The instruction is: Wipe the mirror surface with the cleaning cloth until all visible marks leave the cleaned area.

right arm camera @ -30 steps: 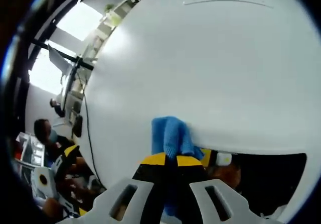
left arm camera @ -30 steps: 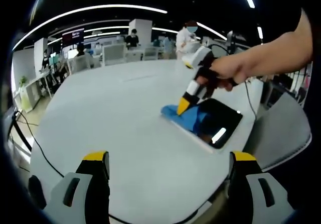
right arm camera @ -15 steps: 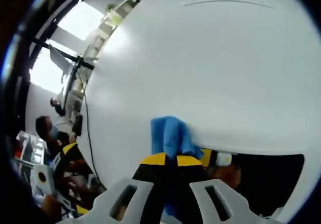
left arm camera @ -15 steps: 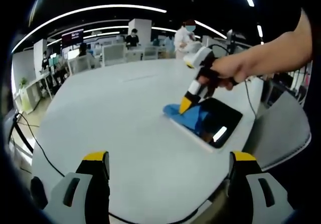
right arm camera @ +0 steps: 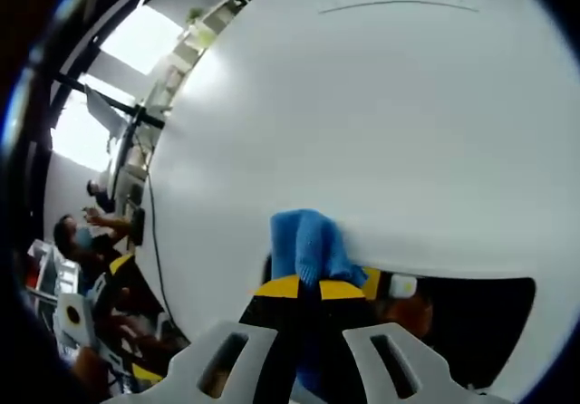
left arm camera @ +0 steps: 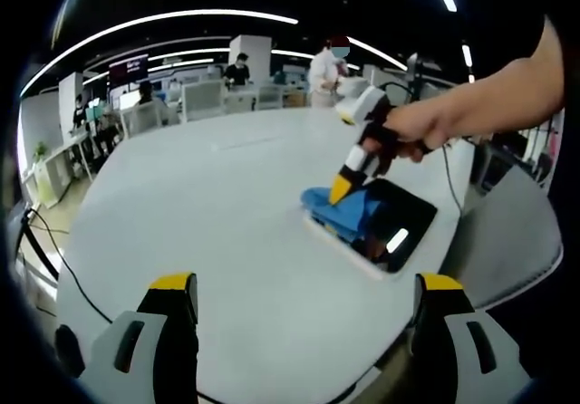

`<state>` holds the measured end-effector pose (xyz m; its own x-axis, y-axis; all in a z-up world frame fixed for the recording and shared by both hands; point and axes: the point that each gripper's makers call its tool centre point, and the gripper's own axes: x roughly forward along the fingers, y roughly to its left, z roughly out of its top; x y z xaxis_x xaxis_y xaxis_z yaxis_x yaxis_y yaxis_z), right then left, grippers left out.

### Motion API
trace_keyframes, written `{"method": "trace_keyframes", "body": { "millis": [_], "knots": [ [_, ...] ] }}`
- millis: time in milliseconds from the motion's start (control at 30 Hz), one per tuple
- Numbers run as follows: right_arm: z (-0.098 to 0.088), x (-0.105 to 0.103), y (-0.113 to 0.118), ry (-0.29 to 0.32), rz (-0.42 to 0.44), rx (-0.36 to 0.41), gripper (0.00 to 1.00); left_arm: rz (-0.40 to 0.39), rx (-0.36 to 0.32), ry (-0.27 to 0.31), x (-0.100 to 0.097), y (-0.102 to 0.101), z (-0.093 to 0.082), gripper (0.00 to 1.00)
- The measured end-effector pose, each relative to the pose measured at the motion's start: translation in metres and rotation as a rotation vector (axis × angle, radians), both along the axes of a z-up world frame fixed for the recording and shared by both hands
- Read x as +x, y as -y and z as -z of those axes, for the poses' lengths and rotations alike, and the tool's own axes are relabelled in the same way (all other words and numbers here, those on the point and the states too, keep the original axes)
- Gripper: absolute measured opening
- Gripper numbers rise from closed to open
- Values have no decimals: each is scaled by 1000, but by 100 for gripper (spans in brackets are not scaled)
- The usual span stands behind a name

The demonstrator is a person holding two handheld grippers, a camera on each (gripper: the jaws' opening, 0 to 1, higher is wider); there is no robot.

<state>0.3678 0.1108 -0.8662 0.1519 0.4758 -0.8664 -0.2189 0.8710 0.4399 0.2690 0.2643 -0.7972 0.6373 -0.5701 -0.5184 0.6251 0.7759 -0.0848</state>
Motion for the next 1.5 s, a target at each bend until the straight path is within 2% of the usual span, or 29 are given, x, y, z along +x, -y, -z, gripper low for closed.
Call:
{"method": "trace_keyframes", "body": {
  "millis": [500, 1000, 1200, 1500],
  "knots": [
    [1, 2, 20, 2, 17, -17, 0, 4, -5, -1, -2, 5, 2, 99],
    [2, 0, 22, 33, 20, -24, 0, -2, -4, -2, -6, 4, 2, 99],
    [1, -6, 23, 44, 10, -32, 0, 2, 0, -6, -6, 5, 3, 99],
    [0, -23, 24, 38, 30, -4, 0, 10, -5, -1, -4, 10, 0, 99]
  ]
}}
